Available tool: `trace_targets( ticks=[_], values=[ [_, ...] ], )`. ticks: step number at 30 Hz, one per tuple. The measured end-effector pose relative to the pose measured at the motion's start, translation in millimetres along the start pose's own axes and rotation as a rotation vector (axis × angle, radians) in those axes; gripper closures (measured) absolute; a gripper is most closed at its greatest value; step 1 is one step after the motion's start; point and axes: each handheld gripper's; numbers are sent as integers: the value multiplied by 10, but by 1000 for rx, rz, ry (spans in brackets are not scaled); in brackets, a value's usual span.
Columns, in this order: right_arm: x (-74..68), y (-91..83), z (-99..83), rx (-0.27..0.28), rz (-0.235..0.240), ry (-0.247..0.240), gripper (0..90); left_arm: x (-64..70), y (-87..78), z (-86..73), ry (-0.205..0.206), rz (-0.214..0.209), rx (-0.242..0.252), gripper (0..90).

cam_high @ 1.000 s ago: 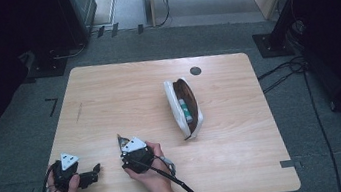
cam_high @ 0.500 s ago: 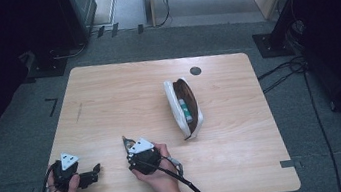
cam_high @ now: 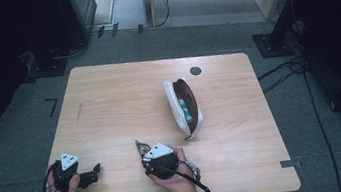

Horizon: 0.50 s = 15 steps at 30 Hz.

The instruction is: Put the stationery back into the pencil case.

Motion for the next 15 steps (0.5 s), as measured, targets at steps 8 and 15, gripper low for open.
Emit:
trace_targets(
  ticks=[8,15],
  values=[
    [55,-209,-146,-22,-1,-41,414,3,1,0,-3,0,2,27],
    [123,-366,-260,-26,0,-37,414,3,1,0,-3,0,2,27]
  ],
)
Point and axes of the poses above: each handheld gripper's, and its own axes: y roughly forward along the jaws, z roughly out of its top, x roughly to its right, and after that the axes turned 11 degrees about z, right-handed
